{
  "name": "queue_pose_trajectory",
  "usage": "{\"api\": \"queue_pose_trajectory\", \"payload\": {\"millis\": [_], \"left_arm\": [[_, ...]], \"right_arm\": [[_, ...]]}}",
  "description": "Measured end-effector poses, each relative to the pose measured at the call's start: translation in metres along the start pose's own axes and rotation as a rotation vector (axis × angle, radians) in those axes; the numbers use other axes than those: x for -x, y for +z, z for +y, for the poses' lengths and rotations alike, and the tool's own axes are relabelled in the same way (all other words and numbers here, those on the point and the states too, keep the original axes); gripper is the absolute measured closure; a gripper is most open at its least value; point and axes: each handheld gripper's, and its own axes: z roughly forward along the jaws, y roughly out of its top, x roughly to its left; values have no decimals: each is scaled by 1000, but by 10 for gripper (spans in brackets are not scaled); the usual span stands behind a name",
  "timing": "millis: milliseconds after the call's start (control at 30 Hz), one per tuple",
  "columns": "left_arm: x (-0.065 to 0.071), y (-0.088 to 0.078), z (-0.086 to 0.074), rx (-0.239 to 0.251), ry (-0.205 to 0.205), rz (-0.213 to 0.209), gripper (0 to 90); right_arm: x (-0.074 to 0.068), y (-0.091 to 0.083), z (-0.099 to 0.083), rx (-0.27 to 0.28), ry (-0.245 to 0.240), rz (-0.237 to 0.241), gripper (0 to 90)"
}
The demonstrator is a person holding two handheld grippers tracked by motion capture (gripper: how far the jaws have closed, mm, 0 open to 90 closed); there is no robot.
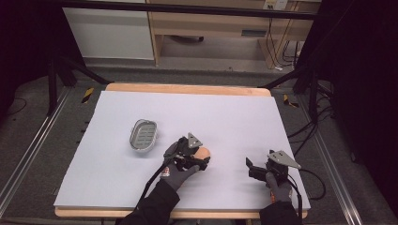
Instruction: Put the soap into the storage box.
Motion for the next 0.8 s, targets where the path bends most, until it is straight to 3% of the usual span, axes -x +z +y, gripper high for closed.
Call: {"api": "queue_pose_trajectory", "payload": {"millis": [300, 800], "left_arm": [[2, 10, 0, -25, 0, 20, 218], [1, 24, -7, -77, -15, 13, 232]], "right_arm": [[-1, 0, 0, -7, 3, 9, 25], [0, 2, 0, -17, 1, 15, 26]]}}
